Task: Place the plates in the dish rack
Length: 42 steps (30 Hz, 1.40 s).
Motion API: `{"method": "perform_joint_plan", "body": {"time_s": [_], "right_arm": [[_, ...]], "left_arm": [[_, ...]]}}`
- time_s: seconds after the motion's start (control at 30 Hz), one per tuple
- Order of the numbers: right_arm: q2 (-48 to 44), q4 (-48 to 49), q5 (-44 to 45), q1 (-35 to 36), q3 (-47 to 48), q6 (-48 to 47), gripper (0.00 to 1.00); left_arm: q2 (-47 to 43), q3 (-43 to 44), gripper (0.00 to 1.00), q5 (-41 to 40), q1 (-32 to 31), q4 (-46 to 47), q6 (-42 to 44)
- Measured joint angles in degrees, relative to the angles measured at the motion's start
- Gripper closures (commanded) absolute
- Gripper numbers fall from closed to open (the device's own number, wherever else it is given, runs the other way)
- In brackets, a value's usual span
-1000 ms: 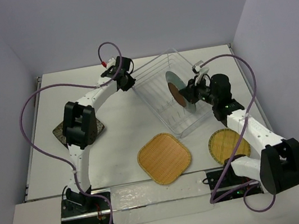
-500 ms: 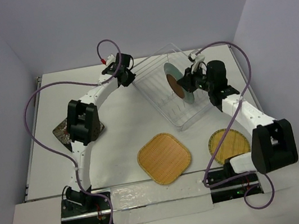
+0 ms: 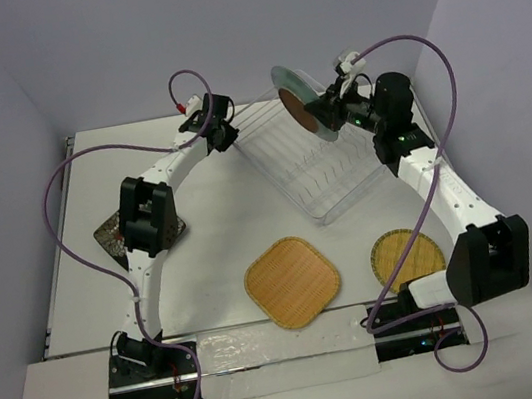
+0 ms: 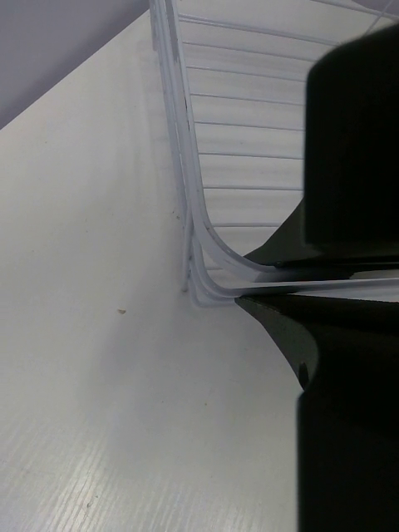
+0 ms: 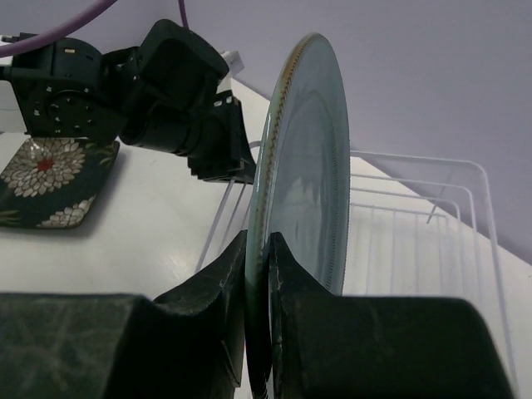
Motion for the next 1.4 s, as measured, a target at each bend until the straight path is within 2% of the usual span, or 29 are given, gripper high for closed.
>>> {"method": "perform_joint_plan", "body": {"time_s": [0.23, 0.57, 0.87, 0.93, 1.2, 1.33, 1.4], "right_arm": [[0.9, -1.1, 0.7, -0.2, -2.5, -1.0, 1.00], [3.5, 0.5, 1.2, -1.4, -8.1, 2.6, 1.00], [5.4, 5.9, 1.5, -1.7, -9.2, 6.2, 0.99], [5.7, 6.6, 2.0, -1.7, -9.4, 6.7, 0.97], [3.7, 10.7, 3.0, -1.6, -13.7, 4.7, 0.99], [2.1, 9.2, 1.2, -1.5, -14.8, -0.5, 0.98], [1.4, 8.5, -0.2, -1.5, -15.4, -3.3, 0.93]], "left_arm": [[0.0, 0.0, 1.00, 0.3, 0.4, 0.1, 1.2], [0.0, 0.1, 1.00, 0.6, 1.2, 0.6, 3.8], [0.0, 0.1, 0.79, 0.4, 1.4, 1.0, 4.8], [0.0, 0.0, 0.77, 0.5, 1.5, 1.2, 5.0], [0.0, -0.4, 0.79, 0.8, 1.8, 2.3, 5.2], [-0.1, -0.6, 0.86, 0.9, 1.8, 2.5, 5.2], [-0.1, -0.6, 0.89, 0.8, 1.8, 2.5, 5.2]]}}
